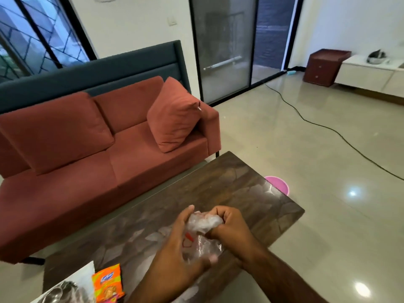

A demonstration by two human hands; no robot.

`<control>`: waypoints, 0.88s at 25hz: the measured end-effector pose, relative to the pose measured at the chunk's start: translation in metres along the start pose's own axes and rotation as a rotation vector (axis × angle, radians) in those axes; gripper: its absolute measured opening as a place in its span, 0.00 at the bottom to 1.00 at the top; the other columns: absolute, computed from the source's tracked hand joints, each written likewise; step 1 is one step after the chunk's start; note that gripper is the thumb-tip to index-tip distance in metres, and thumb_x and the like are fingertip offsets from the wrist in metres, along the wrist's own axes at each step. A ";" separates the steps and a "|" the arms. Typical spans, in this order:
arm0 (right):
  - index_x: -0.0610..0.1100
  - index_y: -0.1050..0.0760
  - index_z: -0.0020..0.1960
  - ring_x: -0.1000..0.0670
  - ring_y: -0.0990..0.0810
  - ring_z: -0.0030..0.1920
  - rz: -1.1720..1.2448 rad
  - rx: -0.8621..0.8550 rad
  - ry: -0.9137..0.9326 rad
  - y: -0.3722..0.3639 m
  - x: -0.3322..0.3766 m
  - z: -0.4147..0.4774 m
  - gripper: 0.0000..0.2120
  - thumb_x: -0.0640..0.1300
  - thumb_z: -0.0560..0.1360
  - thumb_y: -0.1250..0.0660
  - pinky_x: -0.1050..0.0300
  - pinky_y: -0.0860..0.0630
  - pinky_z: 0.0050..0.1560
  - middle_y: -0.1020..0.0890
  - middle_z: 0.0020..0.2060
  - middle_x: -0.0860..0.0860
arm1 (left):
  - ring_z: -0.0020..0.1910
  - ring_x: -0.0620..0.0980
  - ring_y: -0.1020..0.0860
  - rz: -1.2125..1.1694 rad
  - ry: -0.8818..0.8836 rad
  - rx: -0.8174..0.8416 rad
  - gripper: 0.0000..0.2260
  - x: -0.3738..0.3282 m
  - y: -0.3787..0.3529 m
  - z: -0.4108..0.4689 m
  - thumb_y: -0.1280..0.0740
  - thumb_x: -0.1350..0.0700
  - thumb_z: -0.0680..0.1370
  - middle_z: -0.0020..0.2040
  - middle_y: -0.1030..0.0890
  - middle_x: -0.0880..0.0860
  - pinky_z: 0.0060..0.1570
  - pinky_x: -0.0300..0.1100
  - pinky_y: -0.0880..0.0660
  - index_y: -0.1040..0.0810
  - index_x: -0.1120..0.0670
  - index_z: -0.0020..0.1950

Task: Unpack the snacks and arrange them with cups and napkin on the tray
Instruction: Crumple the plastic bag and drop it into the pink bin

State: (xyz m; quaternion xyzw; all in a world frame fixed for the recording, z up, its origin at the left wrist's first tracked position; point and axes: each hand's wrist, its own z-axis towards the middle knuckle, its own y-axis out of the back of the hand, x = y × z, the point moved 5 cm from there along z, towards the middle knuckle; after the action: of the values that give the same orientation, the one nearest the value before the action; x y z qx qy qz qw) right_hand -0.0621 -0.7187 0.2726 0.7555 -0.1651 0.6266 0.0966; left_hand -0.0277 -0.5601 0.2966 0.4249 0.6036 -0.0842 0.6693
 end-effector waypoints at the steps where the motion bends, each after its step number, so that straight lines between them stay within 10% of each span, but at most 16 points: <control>1: 0.44 0.19 0.37 0.50 0.15 0.38 0.004 -0.042 -0.009 0.006 -0.003 0.002 0.10 0.31 0.64 0.23 0.53 0.17 0.38 0.13 0.36 0.45 | 0.59 0.31 0.23 0.142 -0.046 -0.035 0.39 -0.007 -0.005 0.008 0.24 0.37 0.66 0.63 0.25 0.29 0.52 0.27 0.25 0.40 0.30 0.73; 11: 0.64 0.28 0.69 0.43 0.13 0.57 0.143 0.162 -0.197 0.025 -0.008 0.037 0.30 0.44 0.73 0.24 0.45 0.15 0.46 0.17 0.62 0.56 | 0.33 0.59 0.17 -0.302 0.020 -0.142 0.17 0.031 0.012 0.104 0.36 0.72 0.74 0.42 0.16 0.54 0.21 0.54 0.22 0.20 0.51 0.51; 19: 0.49 0.15 0.50 0.42 0.11 0.40 0.050 -0.201 -0.029 0.024 -0.014 0.081 0.11 0.36 0.72 0.24 0.48 0.14 0.36 0.12 0.43 0.45 | 0.29 0.54 0.17 -0.216 0.045 -0.007 0.12 0.031 0.001 0.160 0.37 0.60 0.65 0.38 0.16 0.49 0.20 0.50 0.22 0.26 0.49 0.46; 22: 0.47 0.13 0.47 0.44 0.12 0.40 -0.043 -0.333 0.028 0.047 -0.022 0.100 0.08 0.37 0.70 0.23 0.48 0.14 0.36 0.12 0.40 0.47 | 0.40 0.54 0.14 -0.316 0.066 0.126 0.16 0.030 -0.017 0.180 0.33 0.64 0.68 0.47 0.16 0.50 0.33 0.55 0.16 0.26 0.50 0.54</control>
State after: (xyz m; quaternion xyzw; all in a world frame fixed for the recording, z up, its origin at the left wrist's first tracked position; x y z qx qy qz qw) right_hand 0.0082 -0.7945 0.2282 0.7235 -0.2491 0.5989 0.2360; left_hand 0.1014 -0.6794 0.2462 0.3683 0.6782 -0.2120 0.5995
